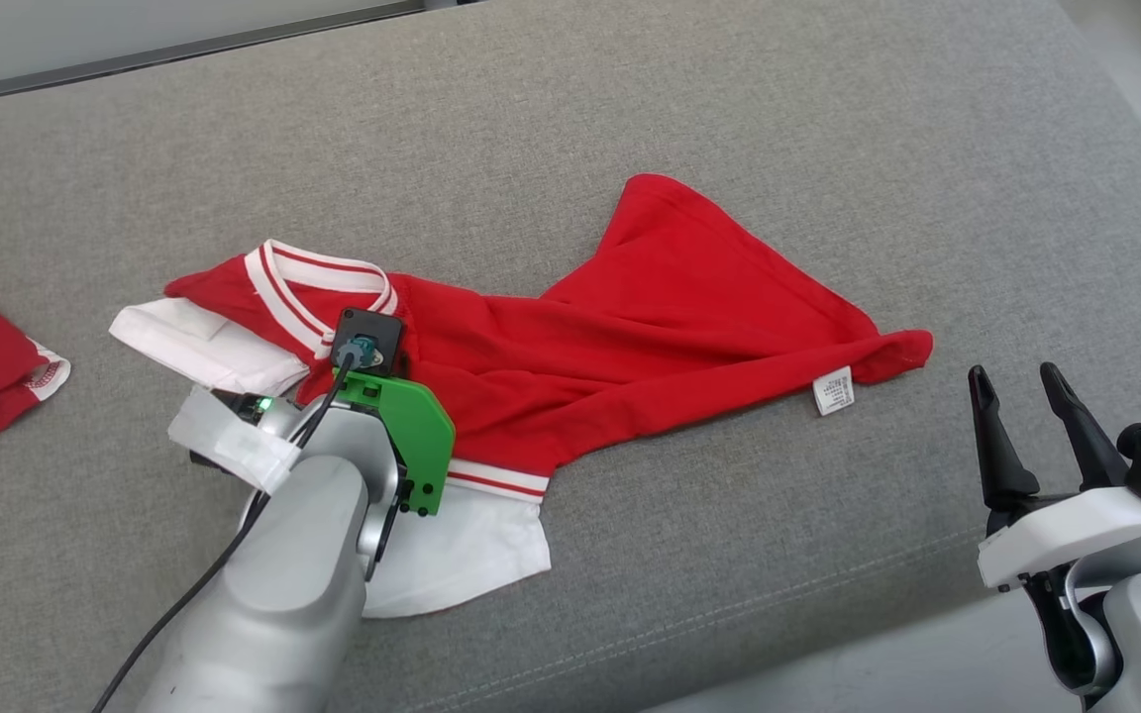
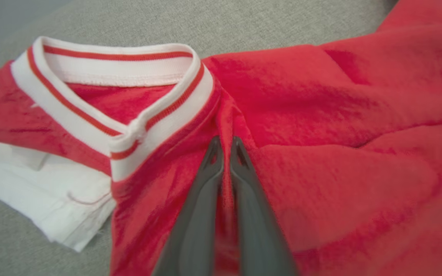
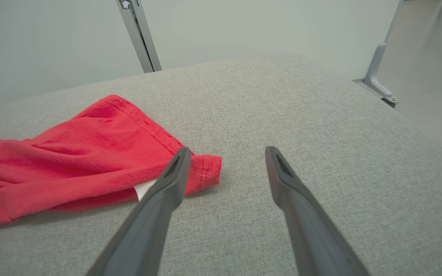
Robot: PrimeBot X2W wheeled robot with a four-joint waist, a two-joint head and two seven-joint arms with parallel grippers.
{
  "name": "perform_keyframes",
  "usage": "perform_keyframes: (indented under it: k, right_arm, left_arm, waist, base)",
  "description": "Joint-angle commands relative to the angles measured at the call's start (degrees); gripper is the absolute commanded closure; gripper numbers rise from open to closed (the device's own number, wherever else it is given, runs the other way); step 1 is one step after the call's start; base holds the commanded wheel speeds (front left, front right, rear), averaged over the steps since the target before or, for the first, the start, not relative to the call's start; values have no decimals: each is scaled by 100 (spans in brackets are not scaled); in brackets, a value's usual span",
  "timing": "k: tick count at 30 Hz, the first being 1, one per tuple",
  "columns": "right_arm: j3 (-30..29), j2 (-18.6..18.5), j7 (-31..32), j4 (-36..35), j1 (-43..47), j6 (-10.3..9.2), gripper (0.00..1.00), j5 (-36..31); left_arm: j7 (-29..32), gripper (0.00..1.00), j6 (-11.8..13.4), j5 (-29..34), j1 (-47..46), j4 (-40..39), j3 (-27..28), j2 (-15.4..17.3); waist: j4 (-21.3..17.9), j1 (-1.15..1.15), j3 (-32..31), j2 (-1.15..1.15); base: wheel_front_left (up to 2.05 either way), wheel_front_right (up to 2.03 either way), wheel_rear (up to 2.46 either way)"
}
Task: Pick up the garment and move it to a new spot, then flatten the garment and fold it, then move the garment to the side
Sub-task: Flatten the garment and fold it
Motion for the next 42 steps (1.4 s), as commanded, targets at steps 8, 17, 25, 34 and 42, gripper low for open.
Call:
perform_keyframes:
  k: [8,17,25,34,42]
  right_arm:
    - [75,41,-19,-76,-91,-8,0,-27]
    - [213,-36,-19,-119,-364,-8,0,3]
    - [152,-233,97,-197,-724,-8,0,-42]
    - [-597,-323,694,-359,-518,-8,0,-159]
    - [-1137,37,676,-346,244,-8,0,-296]
  left_arm:
    - [-932,100,220,55,-671,372,136,65]
    - [-1264,100,307,3,-1140,1034,213,276]
    - [-1635,0,235,-436,-1206,1329,563,314]
    - [-2149,0,-294,-1156,-785,771,1090,275]
    - [-2291,0,-133,-1371,829,-731,1267,453]
  waist:
    - [-78,0,29,0]
    - [-183,0,148,0]
    - [-22,0,206,0]
    - [378,0,61,0]
    - [591,0,-69,0]
  base:
    - [0,0,0]
    - [0,0,0]
    - [0,0,0]
    - [0,0,0]
    - [0,0,0]
